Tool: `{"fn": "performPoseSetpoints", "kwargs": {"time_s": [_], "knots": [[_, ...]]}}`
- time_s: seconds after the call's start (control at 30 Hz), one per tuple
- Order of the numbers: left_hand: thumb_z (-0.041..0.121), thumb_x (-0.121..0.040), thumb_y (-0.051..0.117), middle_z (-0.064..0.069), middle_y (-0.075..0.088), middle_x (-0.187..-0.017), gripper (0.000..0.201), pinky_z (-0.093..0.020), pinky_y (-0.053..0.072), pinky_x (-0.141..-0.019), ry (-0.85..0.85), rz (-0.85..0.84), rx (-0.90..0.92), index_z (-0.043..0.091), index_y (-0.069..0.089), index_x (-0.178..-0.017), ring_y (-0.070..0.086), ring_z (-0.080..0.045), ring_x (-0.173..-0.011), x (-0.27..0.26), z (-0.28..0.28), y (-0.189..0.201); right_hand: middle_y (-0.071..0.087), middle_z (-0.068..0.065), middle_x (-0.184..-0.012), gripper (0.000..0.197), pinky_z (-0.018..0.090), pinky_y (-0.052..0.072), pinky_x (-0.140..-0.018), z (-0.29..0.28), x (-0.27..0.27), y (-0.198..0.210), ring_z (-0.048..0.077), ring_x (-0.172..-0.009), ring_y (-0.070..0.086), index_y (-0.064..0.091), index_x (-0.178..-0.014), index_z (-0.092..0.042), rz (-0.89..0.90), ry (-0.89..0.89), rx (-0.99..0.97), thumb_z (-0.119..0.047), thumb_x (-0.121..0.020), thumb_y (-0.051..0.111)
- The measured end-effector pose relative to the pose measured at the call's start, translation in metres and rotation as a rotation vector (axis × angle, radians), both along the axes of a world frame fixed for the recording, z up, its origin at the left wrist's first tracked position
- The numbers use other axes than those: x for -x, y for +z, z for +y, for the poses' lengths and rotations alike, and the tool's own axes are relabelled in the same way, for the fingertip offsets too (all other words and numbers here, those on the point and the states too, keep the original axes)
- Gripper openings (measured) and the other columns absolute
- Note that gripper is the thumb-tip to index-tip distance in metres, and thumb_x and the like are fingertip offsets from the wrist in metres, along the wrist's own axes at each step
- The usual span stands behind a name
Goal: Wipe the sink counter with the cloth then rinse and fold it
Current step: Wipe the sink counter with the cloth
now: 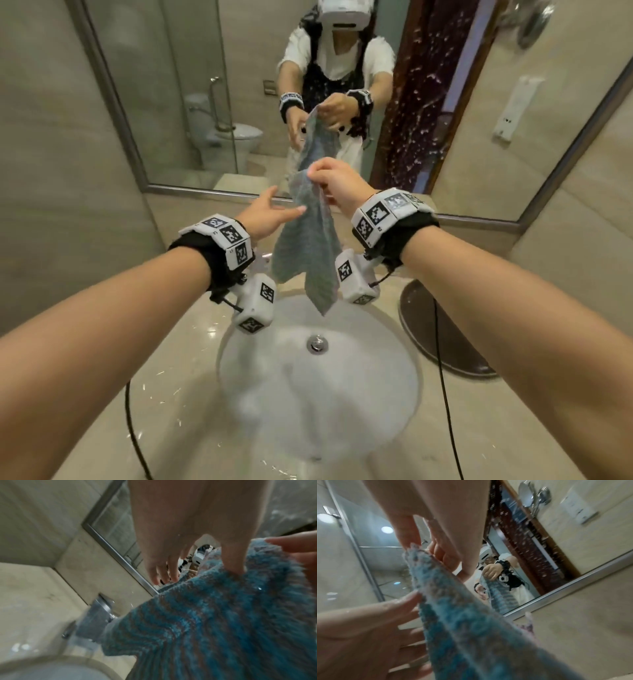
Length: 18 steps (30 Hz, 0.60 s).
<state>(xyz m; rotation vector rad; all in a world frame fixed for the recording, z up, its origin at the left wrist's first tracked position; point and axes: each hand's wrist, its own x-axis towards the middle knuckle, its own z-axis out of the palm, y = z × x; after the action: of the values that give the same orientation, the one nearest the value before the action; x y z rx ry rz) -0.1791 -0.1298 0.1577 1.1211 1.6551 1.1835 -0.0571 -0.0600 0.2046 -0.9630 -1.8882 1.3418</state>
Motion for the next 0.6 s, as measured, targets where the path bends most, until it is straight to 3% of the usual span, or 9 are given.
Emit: {"fn": "performPoseSetpoints", "kwargs": {"time_s": [0.07,0.13,0.17,0.23,0.27,0.3,0.37,0.5,0.6], "knots": [[0.018,-0.089,0.06,-0.007,0.062,-0.111,0.044,-0.025,0.047,-0.078,-0.058,-0.009,0.009,0.012,0.046,-0.131,0.059,-0.015,-0.094,0.023,-0.021,0.006,0.045,0.0,-0.063,0.03,0.021,0.031,-0.05,-0.015,0.028,0.007,0.011,-0.053,0.039,0.045,-0.066,-0.018,-0.02,0.054,-0.005,-0.004,-0.092,0.048],[0.016,-0.089,0.06,-0.006,0.065,-0.098,0.028,-0.026,0.051,-0.075,-0.032,0.047,-0.004,0.009,0.058,-0.116,0.062,-0.017,-0.085,0.05,-0.042,0.009,0.044,0.0,-0.063,0.028,0.023,0.032,-0.051,-0.027,0.055,0.011,0.013,-0.052,0.038,0.044,-0.067,-0.02,-0.061,0.059,-0.019,-0.007,-0.093,0.046],[0.017,-0.088,0.062,-0.006,0.065,-0.093,0.025,-0.024,0.051,-0.073,-0.001,0.08,-0.017,0.007,0.061,-0.111,0.062,-0.019,-0.083,0.065,-0.051,0.01,0.044,0.0,-0.064,0.027,0.024,0.034,-0.052,-0.032,0.067,0.011,0.015,-0.053,0.04,0.043,-0.069,-0.021,-0.086,0.047,-0.033,-0.009,-0.093,0.045],[0.019,-0.085,0.066,-0.002,0.061,-0.075,0.013,-0.012,0.046,-0.056,0.066,0.165,-0.017,0.008,0.064,-0.092,0.059,-0.013,-0.067,0.092,-0.068,0.012,0.042,0.0,-0.067,0.019,0.028,0.037,-0.051,-0.04,0.09,0.007,0.016,-0.055,0.042,0.043,-0.076,-0.018,-0.167,0.018,-0.121,-0.012,-0.093,0.041],[0.021,-0.083,0.068,0.001,0.056,-0.068,0.013,-0.01,0.041,-0.048,0.1,0.213,-0.003,0.013,0.06,-0.079,0.055,-0.007,-0.058,0.104,-0.076,0.012,0.043,0.0,-0.069,0.012,0.031,0.039,-0.05,-0.045,0.099,0.005,0.017,-0.056,0.044,0.043,-0.082,-0.016,-0.226,0.005,-0.181,-0.014,-0.094,0.039],[0.022,-0.081,0.071,0.002,0.053,-0.066,0.02,-0.012,0.039,-0.048,0.126,0.254,0.013,0.017,0.054,-0.071,0.053,-0.005,-0.056,0.117,-0.083,0.012,0.043,0.0,-0.071,0.008,0.031,0.041,-0.051,-0.05,0.109,0.001,0.017,-0.056,0.045,0.042,-0.088,-0.014,-0.278,-0.001,-0.226,-0.014,-0.094,0.037],[0.024,-0.077,0.074,0.001,0.053,-0.069,0.026,-0.018,0.04,-0.057,0.14,0.342,0.052,0.02,0.05,-0.067,0.051,-0.01,-0.064,0.139,-0.096,0.008,0.045,0.004,-0.075,0.005,0.03,0.04,-0.053,-0.059,0.127,-0.007,0.021,-0.061,0.047,0.039,-0.093,-0.013,-0.332,0.017,-0.27,-0.015,-0.095,0.034],[0.024,-0.073,0.078,0.003,0.05,-0.067,0.032,-0.019,0.035,-0.053,0.146,0.475,0.121,0.021,0.047,-0.065,0.047,-0.014,-0.066,0.177,-0.126,0.004,0.047,0.002,-0.076,0.006,0.025,0.033,-0.051,-0.074,0.159,-0.014,0.019,-0.066,0.048,0.039,-0.094,-0.014,-0.403,0.043,-0.33,-0.014,-0.097,0.034],[0.023,-0.07,0.08,-0.003,0.055,-0.082,0.027,-0.024,0.036,-0.059,0.129,0.538,0.183,0.014,0.057,-0.081,0.05,-0.018,-0.08,0.206,-0.142,0.001,0.055,0.007,-0.093,0.006,0.024,0.033,-0.068,-0.079,0.177,-0.017,0.019,-0.085,0.05,0.042,-0.092,-0.016,-0.445,0.04,-0.375,-0.018,-0.096,0.038]]}}
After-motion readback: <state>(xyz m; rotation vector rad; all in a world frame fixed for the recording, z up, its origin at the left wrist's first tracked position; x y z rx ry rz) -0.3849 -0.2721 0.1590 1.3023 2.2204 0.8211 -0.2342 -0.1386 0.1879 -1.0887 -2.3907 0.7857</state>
